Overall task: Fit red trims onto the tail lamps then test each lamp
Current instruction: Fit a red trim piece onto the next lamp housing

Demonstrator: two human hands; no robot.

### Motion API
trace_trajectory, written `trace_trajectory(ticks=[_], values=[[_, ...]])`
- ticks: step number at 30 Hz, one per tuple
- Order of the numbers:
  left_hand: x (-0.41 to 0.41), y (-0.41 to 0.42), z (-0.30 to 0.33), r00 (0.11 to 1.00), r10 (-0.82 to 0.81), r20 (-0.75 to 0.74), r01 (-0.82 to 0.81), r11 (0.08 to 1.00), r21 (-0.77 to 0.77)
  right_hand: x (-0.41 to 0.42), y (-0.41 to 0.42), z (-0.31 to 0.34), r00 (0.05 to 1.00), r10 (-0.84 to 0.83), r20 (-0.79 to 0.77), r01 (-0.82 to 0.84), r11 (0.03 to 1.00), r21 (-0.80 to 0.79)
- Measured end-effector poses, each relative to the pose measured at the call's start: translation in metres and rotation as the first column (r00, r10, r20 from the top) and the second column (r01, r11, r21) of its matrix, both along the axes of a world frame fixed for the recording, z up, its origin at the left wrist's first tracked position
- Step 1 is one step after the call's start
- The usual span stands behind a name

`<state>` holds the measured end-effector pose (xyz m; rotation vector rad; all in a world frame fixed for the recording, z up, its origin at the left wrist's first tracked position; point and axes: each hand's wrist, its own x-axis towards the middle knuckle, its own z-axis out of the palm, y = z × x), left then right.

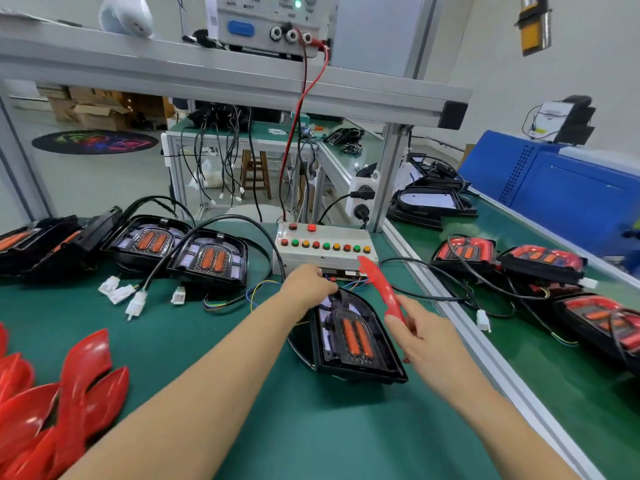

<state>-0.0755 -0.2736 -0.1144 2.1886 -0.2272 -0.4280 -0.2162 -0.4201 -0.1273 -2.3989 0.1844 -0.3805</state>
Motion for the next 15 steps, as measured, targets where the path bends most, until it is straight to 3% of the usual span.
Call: trace_trajectory(ticks=[3,9,15], values=[[0.007,-0.005,-0.007,0.999,-0.019,-0.027,0.02,0.998,0.053,-0.007,-0.005,-0.008,0.999,-0.021,-0.028,0.018,0.995,-0.098],[0.01,0.003,-0.01,0.951,0.184,-0.247,-0.239,0.947,-0.215,-0.015,0.0,-0.009,0.999,-0.012,-0.048,0.005,0.987,-0.159],[0.004,0.008,-0.011,0.882,0.201,-0.425,-0.38,0.837,-0.393,-0.016,0.012,0.002,0.999,0.032,0.028,-0.025,0.975,-0.22]])
